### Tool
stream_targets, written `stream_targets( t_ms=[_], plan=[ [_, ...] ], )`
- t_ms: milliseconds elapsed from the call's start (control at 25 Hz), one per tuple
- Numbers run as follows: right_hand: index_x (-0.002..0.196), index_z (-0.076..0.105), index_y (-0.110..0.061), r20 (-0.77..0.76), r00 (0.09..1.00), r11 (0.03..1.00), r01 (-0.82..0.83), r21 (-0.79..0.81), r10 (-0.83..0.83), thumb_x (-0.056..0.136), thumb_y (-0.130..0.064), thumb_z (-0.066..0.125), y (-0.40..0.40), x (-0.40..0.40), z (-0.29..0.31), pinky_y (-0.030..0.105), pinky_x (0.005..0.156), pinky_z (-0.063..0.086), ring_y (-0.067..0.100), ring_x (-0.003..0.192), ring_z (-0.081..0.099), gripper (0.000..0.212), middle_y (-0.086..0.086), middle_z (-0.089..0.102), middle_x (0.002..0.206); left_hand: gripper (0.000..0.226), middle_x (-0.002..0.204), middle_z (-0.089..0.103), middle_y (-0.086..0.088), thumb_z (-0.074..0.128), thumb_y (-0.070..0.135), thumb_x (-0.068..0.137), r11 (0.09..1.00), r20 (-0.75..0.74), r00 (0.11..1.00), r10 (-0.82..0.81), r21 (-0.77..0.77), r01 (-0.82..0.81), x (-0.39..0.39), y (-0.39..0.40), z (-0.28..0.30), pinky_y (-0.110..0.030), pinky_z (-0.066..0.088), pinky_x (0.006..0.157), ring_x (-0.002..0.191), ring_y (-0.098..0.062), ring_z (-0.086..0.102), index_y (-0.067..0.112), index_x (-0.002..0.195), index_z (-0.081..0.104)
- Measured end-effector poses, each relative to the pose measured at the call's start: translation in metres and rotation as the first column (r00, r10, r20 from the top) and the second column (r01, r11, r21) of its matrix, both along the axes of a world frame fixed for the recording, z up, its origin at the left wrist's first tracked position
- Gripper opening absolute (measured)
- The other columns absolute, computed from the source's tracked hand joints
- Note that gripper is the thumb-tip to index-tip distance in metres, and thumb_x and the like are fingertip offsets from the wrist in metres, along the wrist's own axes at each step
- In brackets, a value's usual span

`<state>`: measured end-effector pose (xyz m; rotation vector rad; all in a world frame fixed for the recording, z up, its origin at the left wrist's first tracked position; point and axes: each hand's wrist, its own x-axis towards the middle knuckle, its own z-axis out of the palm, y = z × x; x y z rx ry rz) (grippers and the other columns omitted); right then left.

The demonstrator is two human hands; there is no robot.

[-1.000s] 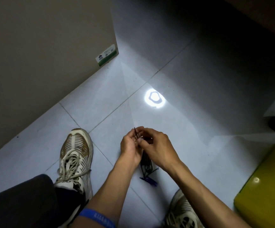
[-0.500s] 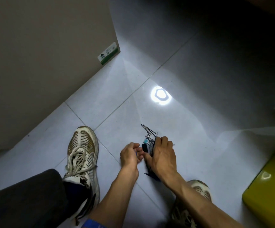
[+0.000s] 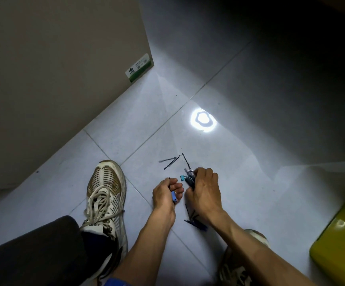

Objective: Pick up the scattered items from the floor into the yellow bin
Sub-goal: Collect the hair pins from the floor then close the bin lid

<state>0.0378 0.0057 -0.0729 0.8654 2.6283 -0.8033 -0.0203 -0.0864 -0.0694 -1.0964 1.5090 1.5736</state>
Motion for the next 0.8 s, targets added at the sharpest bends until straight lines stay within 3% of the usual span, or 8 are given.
stream_targets(
  t_ms=[120, 280, 400, 560, 640, 720, 800],
  plan=[
    [0.114, 0.05, -0.008, 0.032, 0.988, 0.976, 0.151, -0.157, -0.148, 0.074, -0.007, 0.062, 0.009, -0.003, -0.005, 0.04, 0.083, 0.045, 0.029, 0.099, 0.048, 0.042, 0.011, 0.052, 0.11, 0.024, 0.063, 0.065, -0.009, 0.046, 0.014, 0.097, 1.0, -0.001, 1.0, 0.014, -0.006, -0.014, -0.001, 0.0, -0.001, -0.02, 0.046, 0.043, 0.049, -0.018, 0.058, 0.002, 0.083, 0.061],
    [0.102, 0.054, -0.013, 0.101, 0.969, 0.941, 0.244, -0.233, -0.226, 0.075, -0.007, 0.063, 0.015, -0.011, -0.009, 0.039, 0.08, 0.048, 0.028, 0.097, 0.053, 0.029, 0.008, 0.058, 0.105, 0.024, 0.062, 0.064, -0.009, 0.045, 0.013, 0.097, 1.0, 0.01, 1.0, 0.013, -0.006, -0.013, 0.001, 0.0, 0.0, -0.021, 0.045, 0.043, 0.049, -0.018, 0.056, 0.003, 0.082, 0.06],
    [0.094, 0.054, -0.016, 0.13, 0.98, 0.976, 0.168, -0.141, -0.15, 0.077, -0.011, 0.061, 0.014, -0.008, -0.008, 0.035, 0.075, 0.043, 0.027, 0.096, 0.049, 0.02, 0.005, 0.052, 0.105, 0.023, 0.065, 0.066, -0.009, 0.046, 0.013, 0.097, 1.0, -0.001, 1.0, -0.005, -0.01, 0.005, 0.003, 0.0, -0.001, -0.024, 0.049, 0.051, 0.052, -0.018, 0.059, 0.003, 0.083, 0.062],
    [0.095, 0.056, -0.011, -0.022, 0.998, 0.997, -0.051, 0.049, 0.052, 0.085, -0.009, 0.058, 0.001, 0.006, -0.006, 0.032, 0.063, 0.036, 0.027, 0.086, 0.052, 0.011, 0.007, 0.056, 0.097, 0.023, 0.071, 0.067, -0.011, 0.047, 0.014, 0.097, 1.0, -0.01, 1.0, -0.001, 0.001, 0.001, 0.004, 0.0, -0.002, -0.029, 0.054, 0.061, 0.05, -0.016, 0.061, 0.001, 0.087, 0.063],
    [0.092, 0.057, -0.014, -0.094, 0.993, 0.994, 0.063, -0.085, -0.071, 0.086, -0.011, 0.06, 0.006, 0.006, 0.001, 0.03, 0.063, 0.039, 0.021, 0.081, 0.054, 0.006, 0.003, 0.061, 0.09, 0.024, 0.071, 0.068, -0.01, 0.047, 0.017, 0.098, 0.999, -0.016, 1.0, 0.006, 0.032, -0.006, 0.004, 0.002, -0.001, -0.029, 0.054, 0.061, 0.051, -0.015, 0.061, 0.002, 0.089, 0.063],
    [0.088, 0.062, -0.021, -0.098, 0.951, 0.901, 0.24, -0.362, -0.293, 0.081, -0.014, 0.069, 0.013, 0.0, 0.014, 0.023, 0.063, 0.043, 0.01, 0.071, 0.057, 0.011, -0.006, 0.064, 0.079, 0.03, 0.07, 0.07, -0.007, 0.046, 0.026, 0.101, 0.991, -0.016, 0.999, 0.035, 0.13, -0.033, 0.003, 0.008, 0.004, -0.028, 0.053, 0.061, 0.057, -0.016, 0.065, 0.004, 0.089, 0.064],
    [0.089, 0.069, -0.027, -0.125, 0.94, 0.827, 0.21, -0.521, -0.317, 0.076, -0.015, 0.076, 0.011, -0.002, 0.029, 0.014, 0.062, 0.045, 0.0, 0.065, 0.059, 0.019, -0.012, 0.067, 0.075, 0.038, 0.073, 0.072, -0.007, 0.045, 0.035, 0.101, 0.959, 0.014, 0.997, 0.077, 0.271, -0.078, 0.001, 0.015, 0.009, -0.028, 0.054, 0.063, 0.064, -0.018, 0.069, 0.007, 0.087, 0.066]
  ],
)
